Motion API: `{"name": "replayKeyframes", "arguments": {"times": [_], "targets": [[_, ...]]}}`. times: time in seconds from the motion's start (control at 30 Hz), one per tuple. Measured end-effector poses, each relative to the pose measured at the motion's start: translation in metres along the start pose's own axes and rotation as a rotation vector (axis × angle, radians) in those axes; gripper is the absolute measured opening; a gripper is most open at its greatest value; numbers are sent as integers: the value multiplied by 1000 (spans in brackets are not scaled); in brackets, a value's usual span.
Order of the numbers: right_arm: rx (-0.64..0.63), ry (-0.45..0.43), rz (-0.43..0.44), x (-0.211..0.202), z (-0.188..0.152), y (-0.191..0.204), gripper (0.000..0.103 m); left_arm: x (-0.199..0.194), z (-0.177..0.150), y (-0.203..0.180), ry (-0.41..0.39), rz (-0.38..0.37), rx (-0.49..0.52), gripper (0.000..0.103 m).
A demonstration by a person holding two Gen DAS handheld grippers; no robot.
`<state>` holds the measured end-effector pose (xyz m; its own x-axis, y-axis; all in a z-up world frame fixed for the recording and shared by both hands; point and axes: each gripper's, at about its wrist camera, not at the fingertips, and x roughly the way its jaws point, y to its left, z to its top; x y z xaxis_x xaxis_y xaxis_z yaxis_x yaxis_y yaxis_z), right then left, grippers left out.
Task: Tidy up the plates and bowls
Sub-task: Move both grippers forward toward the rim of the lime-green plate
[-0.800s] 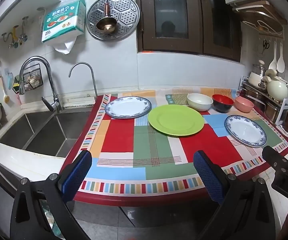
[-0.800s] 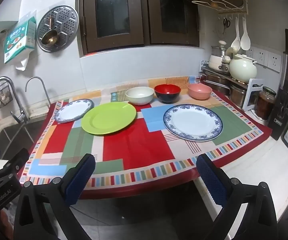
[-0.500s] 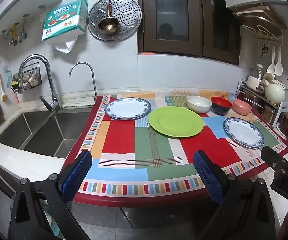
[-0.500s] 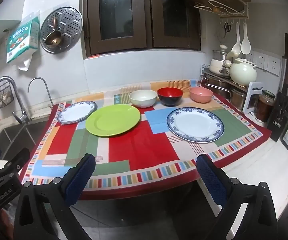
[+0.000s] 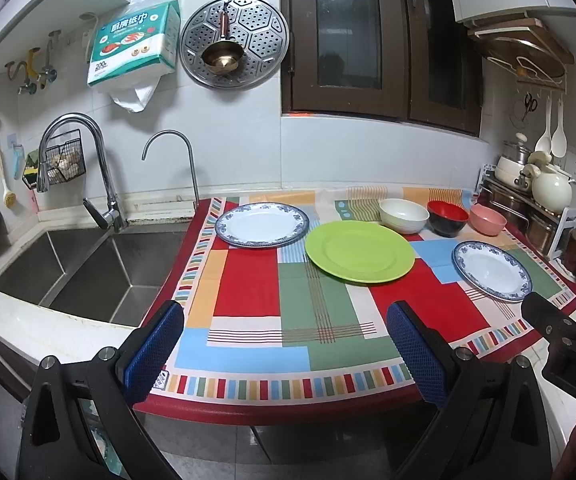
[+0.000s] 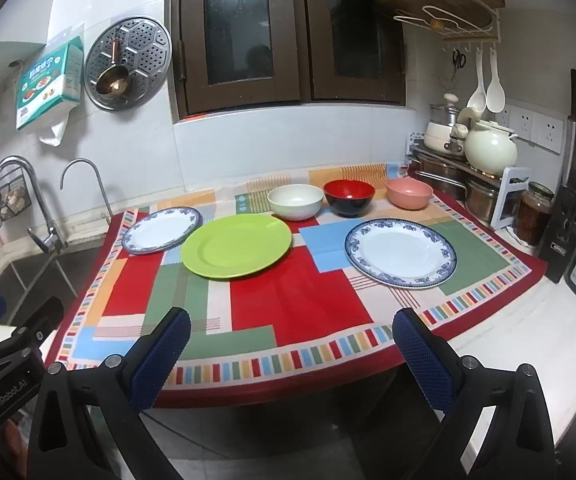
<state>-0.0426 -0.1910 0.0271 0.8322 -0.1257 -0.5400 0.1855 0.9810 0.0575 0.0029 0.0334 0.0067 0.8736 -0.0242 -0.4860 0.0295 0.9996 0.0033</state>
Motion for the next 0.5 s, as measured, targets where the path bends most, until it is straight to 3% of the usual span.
{"name": "replayKeyframes", "arguments": {"times": [0.5], "targets": [[-3,-6,-1,1,1,6,102,8,1,10,-6,-19,0,103]]}}
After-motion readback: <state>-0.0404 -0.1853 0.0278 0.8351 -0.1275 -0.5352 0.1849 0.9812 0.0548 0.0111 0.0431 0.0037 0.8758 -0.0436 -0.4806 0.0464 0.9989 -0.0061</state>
